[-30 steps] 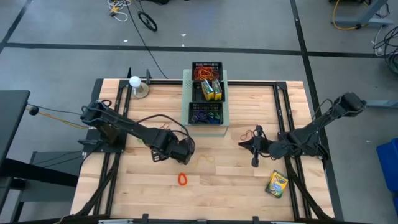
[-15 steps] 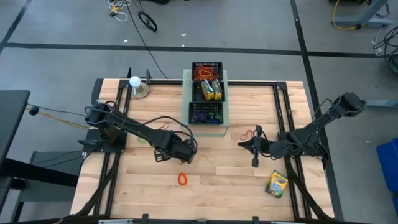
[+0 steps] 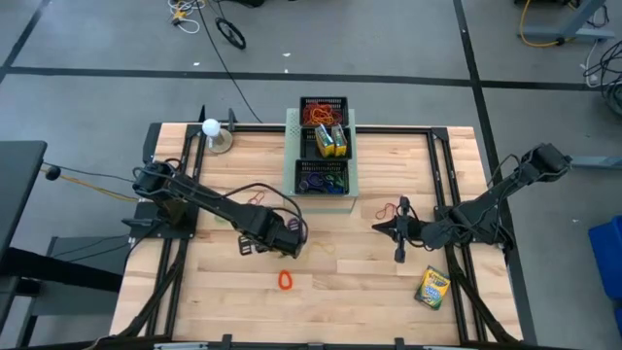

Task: Pick & Place Office Desk Supplies
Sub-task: Put the top yellow crayon box into the middle black bin on the shelf

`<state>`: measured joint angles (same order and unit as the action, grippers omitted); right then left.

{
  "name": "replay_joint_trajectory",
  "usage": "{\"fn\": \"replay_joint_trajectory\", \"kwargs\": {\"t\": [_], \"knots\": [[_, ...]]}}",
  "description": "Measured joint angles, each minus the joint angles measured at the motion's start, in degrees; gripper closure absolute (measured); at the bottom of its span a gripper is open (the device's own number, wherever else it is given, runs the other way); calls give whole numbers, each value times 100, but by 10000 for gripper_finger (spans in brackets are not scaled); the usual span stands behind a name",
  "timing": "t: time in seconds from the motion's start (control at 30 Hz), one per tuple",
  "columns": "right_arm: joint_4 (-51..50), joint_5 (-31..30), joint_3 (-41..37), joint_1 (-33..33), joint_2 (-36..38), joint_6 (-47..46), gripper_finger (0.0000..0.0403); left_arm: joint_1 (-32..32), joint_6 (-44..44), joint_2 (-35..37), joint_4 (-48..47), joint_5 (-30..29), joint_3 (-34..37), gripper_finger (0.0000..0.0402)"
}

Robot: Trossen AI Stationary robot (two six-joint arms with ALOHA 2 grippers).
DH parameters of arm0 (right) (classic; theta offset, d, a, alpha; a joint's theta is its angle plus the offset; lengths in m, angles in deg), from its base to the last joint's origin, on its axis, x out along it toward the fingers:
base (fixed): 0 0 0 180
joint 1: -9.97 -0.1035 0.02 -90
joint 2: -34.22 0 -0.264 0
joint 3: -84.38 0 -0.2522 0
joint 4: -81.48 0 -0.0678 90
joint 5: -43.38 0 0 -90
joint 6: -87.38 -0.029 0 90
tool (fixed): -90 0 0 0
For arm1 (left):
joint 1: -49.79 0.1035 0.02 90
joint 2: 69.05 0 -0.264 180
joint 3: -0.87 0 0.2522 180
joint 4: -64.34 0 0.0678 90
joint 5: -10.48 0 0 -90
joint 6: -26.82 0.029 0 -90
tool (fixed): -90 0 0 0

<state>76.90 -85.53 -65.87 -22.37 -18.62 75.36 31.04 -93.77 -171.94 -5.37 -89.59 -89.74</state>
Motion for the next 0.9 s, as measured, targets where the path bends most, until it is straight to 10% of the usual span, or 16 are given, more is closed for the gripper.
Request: {"fn": "replay_joint_trajectory", "kwargs": {"t": [0.43, 0.9], "knots": [[23, 2, 0, 9, 0, 25, 397, 71, 1640, 892, -1910, 371, -1268, 295], [559, 22, 0, 223, 0, 338, 397, 2039, 3543, 1130, -2980, -1327, -4157, 297]]}}
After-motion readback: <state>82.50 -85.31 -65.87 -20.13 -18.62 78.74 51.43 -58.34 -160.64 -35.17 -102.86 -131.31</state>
